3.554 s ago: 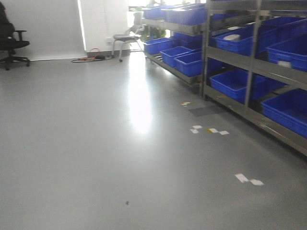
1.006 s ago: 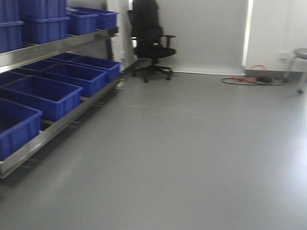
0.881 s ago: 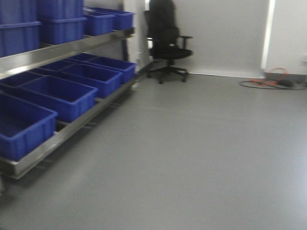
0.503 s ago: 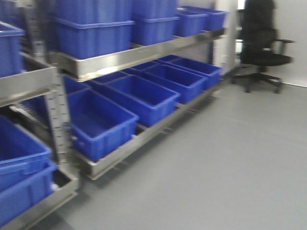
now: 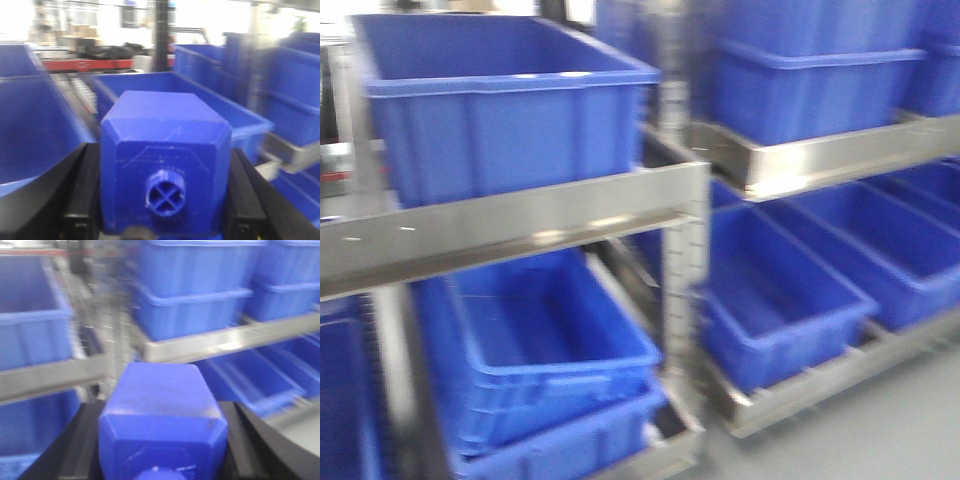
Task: Pick and sort blue part to right shelf
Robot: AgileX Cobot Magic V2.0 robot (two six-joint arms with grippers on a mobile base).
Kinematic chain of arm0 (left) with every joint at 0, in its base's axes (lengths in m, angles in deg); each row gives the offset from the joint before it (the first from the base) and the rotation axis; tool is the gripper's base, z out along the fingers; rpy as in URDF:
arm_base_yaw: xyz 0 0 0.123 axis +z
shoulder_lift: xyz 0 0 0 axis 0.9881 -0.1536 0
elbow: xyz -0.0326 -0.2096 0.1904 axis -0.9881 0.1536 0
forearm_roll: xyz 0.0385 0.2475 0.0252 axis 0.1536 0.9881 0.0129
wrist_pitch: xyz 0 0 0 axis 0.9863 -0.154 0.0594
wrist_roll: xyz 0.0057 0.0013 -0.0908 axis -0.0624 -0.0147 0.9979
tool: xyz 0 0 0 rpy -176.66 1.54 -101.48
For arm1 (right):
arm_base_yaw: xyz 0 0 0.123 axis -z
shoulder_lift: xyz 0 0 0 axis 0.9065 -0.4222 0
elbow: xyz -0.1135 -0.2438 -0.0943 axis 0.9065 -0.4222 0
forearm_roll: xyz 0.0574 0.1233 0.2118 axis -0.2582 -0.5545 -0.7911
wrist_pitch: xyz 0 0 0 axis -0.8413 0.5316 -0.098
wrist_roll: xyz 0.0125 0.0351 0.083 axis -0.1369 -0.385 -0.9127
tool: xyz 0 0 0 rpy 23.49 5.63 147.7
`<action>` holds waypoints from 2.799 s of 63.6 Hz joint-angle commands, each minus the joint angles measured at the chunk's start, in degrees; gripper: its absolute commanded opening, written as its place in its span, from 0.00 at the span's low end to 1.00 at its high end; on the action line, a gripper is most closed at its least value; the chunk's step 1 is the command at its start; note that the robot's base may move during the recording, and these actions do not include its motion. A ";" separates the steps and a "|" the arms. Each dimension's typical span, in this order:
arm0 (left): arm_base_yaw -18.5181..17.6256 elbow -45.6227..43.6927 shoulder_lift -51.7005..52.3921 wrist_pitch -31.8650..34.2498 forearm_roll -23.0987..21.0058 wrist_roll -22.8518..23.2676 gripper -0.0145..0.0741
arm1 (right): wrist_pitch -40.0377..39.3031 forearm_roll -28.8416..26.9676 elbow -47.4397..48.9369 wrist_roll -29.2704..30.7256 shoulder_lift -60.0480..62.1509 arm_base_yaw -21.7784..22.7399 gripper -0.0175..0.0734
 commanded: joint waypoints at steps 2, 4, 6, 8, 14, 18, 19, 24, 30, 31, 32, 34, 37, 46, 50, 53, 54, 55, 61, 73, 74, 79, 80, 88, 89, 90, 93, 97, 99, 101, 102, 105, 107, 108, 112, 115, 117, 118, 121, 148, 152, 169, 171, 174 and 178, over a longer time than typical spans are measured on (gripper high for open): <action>0.01 -1.64 -0.78 5.37 0.01 -0.05 0.54 | -5.61 0.00 1.75 0.08 -0.34 0.42 0.65; 0.01 -1.64 -0.78 5.37 0.01 -0.05 0.54 | -5.61 0.00 1.75 0.08 -0.34 0.42 0.65; 0.01 -1.64 -0.78 5.37 0.01 -0.05 0.54 | -5.61 0.00 1.75 0.08 -0.34 0.42 0.65; 0.01 -1.64 -0.78 5.37 0.01 -0.05 0.54 | -5.61 0.00 1.75 0.08 -0.34 0.42 0.65; 0.01 -1.64 -0.78 5.37 0.01 -0.05 0.54 | -5.61 0.00 1.75 0.08 -0.34 0.42 0.65; 0.01 -1.64 -0.78 5.37 0.01 -0.05 0.54 | -5.61 0.00 1.75 0.08 -0.34 0.42 0.65; 0.01 -1.64 -0.78 5.37 0.01 -0.05 0.54 | -5.61 0.00 1.75 0.08 -0.34 0.42 0.65; 0.01 -1.64 -0.78 5.37 0.01 -0.05 0.54 | -5.61 0.00 1.75 0.08 -0.34 0.42 0.65; 0.01 -1.64 -0.78 5.37 0.01 -0.05 0.54 | -5.61 0.00 1.75 0.08 -0.34 0.42 0.65; 0.01 -1.64 -0.78 5.37 0.01 -0.05 0.54 | -5.61 0.00 1.75 0.08 -0.34 0.42 0.65; 0.01 -1.64 -0.78 5.37 0.01 -0.05 0.54 | -5.61 0.00 1.75 0.08 -0.34 0.42 0.65; 0.01 -1.64 -0.78 5.37 0.01 -0.05 0.54 | -5.61 0.00 1.75 0.08 -0.34 0.42 0.65; 0.01 -1.64 -0.78 5.37 0.01 -0.05 0.54 | -5.61 0.00 1.75 0.08 -0.34 0.42 0.65; 0.01 -1.64 -0.78 5.37 0.01 -0.05 0.54 | -5.61 0.00 1.75 0.08 -0.34 0.42 0.65; 0.01 -1.64 -0.78 5.37 0.01 -0.05 0.54 | -5.61 0.00 1.75 0.08 -0.34 0.42 0.65; 0.01 -1.64 -0.78 5.37 0.01 -0.05 0.54 | -5.61 0.00 1.75 0.08 -0.34 0.42 0.65; 0.01 -1.64 -0.78 5.37 0.01 -0.05 0.54 | -5.61 0.00 1.75 0.08 -0.34 0.42 0.65; 0.01 -1.64 -0.78 5.37 0.01 -0.05 0.54 | -5.61 0.00 1.75 0.08 -0.34 0.42 0.65; 0.01 -1.64 -0.78 5.37 0.01 -0.05 0.54 | -5.61 0.00 1.75 0.08 -0.34 0.42 0.65; 0.01 -1.64 -0.78 5.37 0.01 -0.05 0.54 | -5.61 0.00 1.75 0.08 -0.34 0.42 0.65; 0.01 -1.64 -0.78 5.37 0.01 -0.05 0.54 | -5.61 0.00 1.75 0.08 -0.34 0.42 0.65; 0.01 -1.64 -0.78 5.37 0.01 -0.05 0.54 | -5.61 0.00 1.75 0.08 -0.34 0.42 0.65; 0.01 -1.64 -0.78 5.37 0.01 -0.05 0.54 | -5.61 0.00 1.75 0.08 -0.34 0.42 0.65; 0.01 -1.64 -0.78 5.37 0.01 -0.05 0.54 | -5.61 0.00 1.75 0.08 -0.34 0.42 0.65; 0.01 -1.64 -0.78 5.37 0.01 -0.05 0.54 | -5.61 0.00 1.75 0.08 -0.34 0.42 0.65; 0.01 -1.64 -0.78 5.37 0.01 -0.05 0.54 | -5.61 0.00 1.75 0.08 -0.34 0.42 0.65; 0.01 -1.64 -0.78 5.37 0.01 -0.05 0.54 | -5.61 0.00 1.75 0.08 -0.34 0.42 0.65; 0.01 -1.64 -0.78 5.37 0.01 -0.05 0.54 | -5.61 0.00 1.75 0.08 -0.34 0.42 0.65; 0.01 -1.64 -0.78 5.37 0.01 -0.05 0.54 | -5.61 0.00 1.75 0.08 -0.34 0.42 0.65; 0.01 -1.64 -0.78 5.37 0.01 -0.05 0.54 | -5.61 0.00 1.75 0.08 -0.34 0.42 0.65; 0.01 -1.64 -0.78 5.37 0.01 -0.05 0.54 | -5.61 0.00 1.75 0.08 -0.34 0.42 0.65; 0.01 -1.64 -0.78 5.37 0.01 -0.05 0.54 | -5.61 0.00 1.75 0.08 -0.34 0.42 0.65; 0.01 -1.64 -0.78 5.37 0.01 -0.05 0.54 | -5.61 0.00 1.75 0.08 -0.34 0.42 0.65; 0.01 -1.64 -0.78 5.37 0.01 -0.05 0.54 | -5.64 0.00 1.75 0.08 -0.34 0.42 0.65; 0.01 -1.64 -0.78 5.37 0.01 -0.05 0.54 | -5.92 0.00 1.75 0.08 -0.34 0.42 0.65; 0.01 -1.64 -0.78 5.37 0.01 -0.05 0.54 | -6.07 0.00 1.75 0.08 -0.34 0.42 0.65; 0.01 -1.64 -0.78 5.37 0.01 -0.05 0.54 | -6.03 0.00 1.75 0.08 -0.34 0.42 0.65; 0.01 -1.64 -0.78 5.37 0.01 -0.05 0.54 | -6.03 0.00 1.75 0.08 -0.34 0.42 0.65; 0.01 -1.64 -0.78 5.48 0.01 -0.05 0.54 | -6.03 0.00 1.75 0.08 -0.34 0.42 0.65; -0.82 -1.89 -2.63 5.70 -3.06 -0.05 0.54 | -5.69 1.20 4.72 0.13 -2.51 -1.80 0.65; -2.34 -2.43 -4.99 5.81 -3.21 -0.05 0.54 | -5.93 2.95 6.51 0.13 -5.52 -3.29 0.65; -12.59 -7.30 -20.34 10.31 4.64 -0.05 0.54 | -12.35 7.47 13.74 0.17 -22.31 -6.49 0.65; -13.46 -7.76 -22.58 11.00 5.15 -0.05 0.54 | -14.22 7.47 14.57 0.17 -24.52 -6.49 0.65; -14.10 -8.23 -25.74 13.47 6.15 -0.05 0.54 | -17.89 7.47 15.57 0.17 -27.87 -6.49 0.65; -14.10 -8.96 -30.06 18.22 6.36 -0.05 0.54 | -22.99 7.47 16.70 0.17 -31.93 -6.49 0.65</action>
